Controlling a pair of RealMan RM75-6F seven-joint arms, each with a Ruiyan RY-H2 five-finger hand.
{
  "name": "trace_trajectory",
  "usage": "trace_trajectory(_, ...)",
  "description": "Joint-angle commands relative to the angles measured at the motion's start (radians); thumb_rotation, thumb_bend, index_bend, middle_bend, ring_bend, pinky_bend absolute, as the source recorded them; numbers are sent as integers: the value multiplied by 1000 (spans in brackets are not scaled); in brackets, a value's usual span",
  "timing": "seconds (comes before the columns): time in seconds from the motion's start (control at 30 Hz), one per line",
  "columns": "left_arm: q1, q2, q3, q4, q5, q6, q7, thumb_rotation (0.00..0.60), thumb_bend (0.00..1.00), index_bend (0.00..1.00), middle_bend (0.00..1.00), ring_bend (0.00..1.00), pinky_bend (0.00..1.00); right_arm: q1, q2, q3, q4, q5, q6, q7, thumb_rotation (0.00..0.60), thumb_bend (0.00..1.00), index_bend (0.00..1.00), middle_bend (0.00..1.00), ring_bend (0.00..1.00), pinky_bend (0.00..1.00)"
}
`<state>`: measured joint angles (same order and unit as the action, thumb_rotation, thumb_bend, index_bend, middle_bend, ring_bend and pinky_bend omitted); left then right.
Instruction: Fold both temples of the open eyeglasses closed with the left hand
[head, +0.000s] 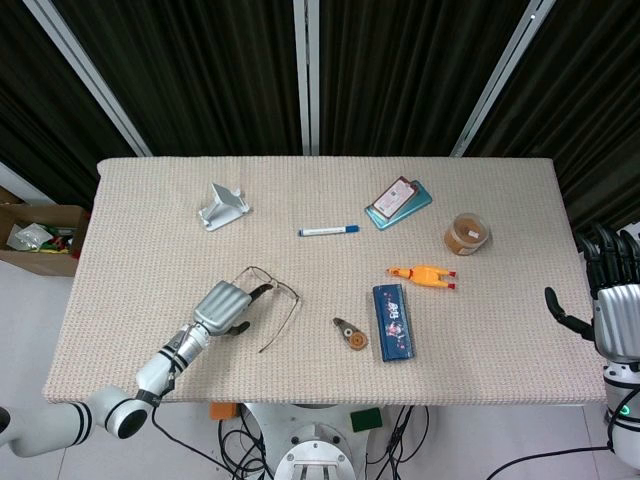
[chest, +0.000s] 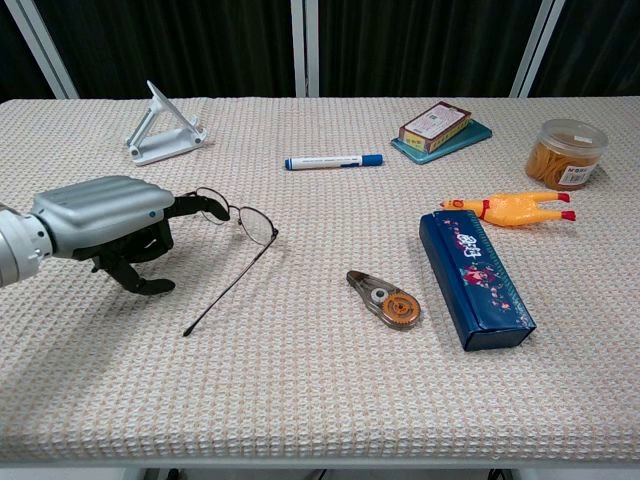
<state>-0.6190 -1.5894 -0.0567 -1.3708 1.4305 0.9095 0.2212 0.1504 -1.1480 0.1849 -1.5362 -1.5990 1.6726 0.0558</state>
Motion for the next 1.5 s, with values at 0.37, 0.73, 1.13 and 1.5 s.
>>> trace_trajectory(0.37, -48, -14, -25, 34, -78, -64, 23, 600, 333, 162, 900, 808, 749, 3, -12, -2, 23, 14, -12, 12, 535, 373, 0, 0, 0, 0)
trace_trajectory(0.73, -86, 6, -48, 0, -151, -92, 90, 600, 336, 143, 909, 815, 759, 5, -17, -5, 44, 28, -26, 23, 535, 376, 0, 0, 0, 0)
trace_trajectory(1.13, -136, -3, -60, 14, -216, -131, 125, 600, 337, 143, 919, 825, 778, 6, -22, -3, 64, 41, -32, 43, 537, 379, 0, 0, 0, 0)
trace_trajectory(1.5, -98, 72, -22, -97, -224, -42, 190, 600, 337, 143, 917, 824, 779, 2, -23, -7, 72, 38, -27, 50, 538, 379, 0, 0, 0, 0)
